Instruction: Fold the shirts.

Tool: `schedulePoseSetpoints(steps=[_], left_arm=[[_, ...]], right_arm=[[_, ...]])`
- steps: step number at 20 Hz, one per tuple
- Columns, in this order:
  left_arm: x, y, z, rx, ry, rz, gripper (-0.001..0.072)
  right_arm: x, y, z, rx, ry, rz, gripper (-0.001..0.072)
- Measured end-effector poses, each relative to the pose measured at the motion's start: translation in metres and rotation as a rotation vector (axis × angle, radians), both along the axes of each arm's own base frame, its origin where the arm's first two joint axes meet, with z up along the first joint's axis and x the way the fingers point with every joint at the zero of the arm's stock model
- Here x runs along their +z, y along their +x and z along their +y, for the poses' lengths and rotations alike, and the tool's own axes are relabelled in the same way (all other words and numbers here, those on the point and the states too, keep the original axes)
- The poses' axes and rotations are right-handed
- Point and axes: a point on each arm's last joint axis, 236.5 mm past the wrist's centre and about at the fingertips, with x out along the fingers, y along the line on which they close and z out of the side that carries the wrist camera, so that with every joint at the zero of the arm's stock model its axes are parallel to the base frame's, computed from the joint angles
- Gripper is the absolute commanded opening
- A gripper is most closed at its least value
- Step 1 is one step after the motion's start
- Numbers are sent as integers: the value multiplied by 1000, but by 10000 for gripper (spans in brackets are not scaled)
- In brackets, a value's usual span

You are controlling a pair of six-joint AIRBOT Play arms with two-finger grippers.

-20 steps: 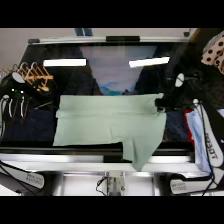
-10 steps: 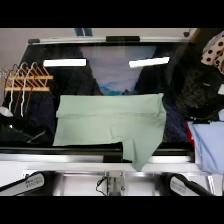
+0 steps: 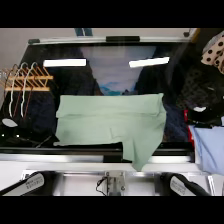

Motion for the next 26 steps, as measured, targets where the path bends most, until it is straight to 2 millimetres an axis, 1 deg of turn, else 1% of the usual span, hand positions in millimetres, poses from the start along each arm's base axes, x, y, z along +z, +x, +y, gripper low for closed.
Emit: schedulePoseSetpoints(steps=[1,2,4,5,6,8,10,11,13,15,18,19,20,24,25,26], left_arm=[[-2,2,-1,11,2,-9,77],[-3,3,-2,18,1,-13,35],[-4,4,-4,27,-4,-17,34],[-4,4,-4,29,-6,-18,34],[-4,4,-4,25,-7,-20,35],[-4,3,-5,17,-9,-24,35],[-4,3,-5,9,-8,-29,35],[-4,3,-5,6,-8,-31,35],[-4,3,-5,1,-5,-35,35],[-4,3,-4,-3,-3,-38,35],[-3,2,-4,-6,-3,-39,35],[-3,2,-4,-7,-2,-39,35],[-3,2,-4,-9,-2,-39,35],[-3,1,-5,-10,-3,-37,35],[-3,1,-5,-10,-4,-37,35],[-3,1,-5,-10,-4,-36,35]], right_arm=[[0,-2,0,0,2,6,469],[0,-3,2,0,6,8,469],[-5,-10,11,3,44,14,470],[-10,-18,19,7,76,21,507],[-19,-26,28,7,109,23,632],[-42,-54,49,-16,193,44,626],[-63,-71,75,-56,284,39,544],[-73,-80,88,-75,325,44,544],[-93,-92,106,-103,365,49,544],[-107,-100,122,-115,394,52,539],[-120,-97,134,-126,391,23,538],[-123,-94,135,-134,384,9,491],[-124,-93,138,-140,381,1,482],[-128,-83,143,-165,375,-35,484],[-130,-82,144,-172,377,-31,398],[-132,-82,144,-173,375,-29,247]])
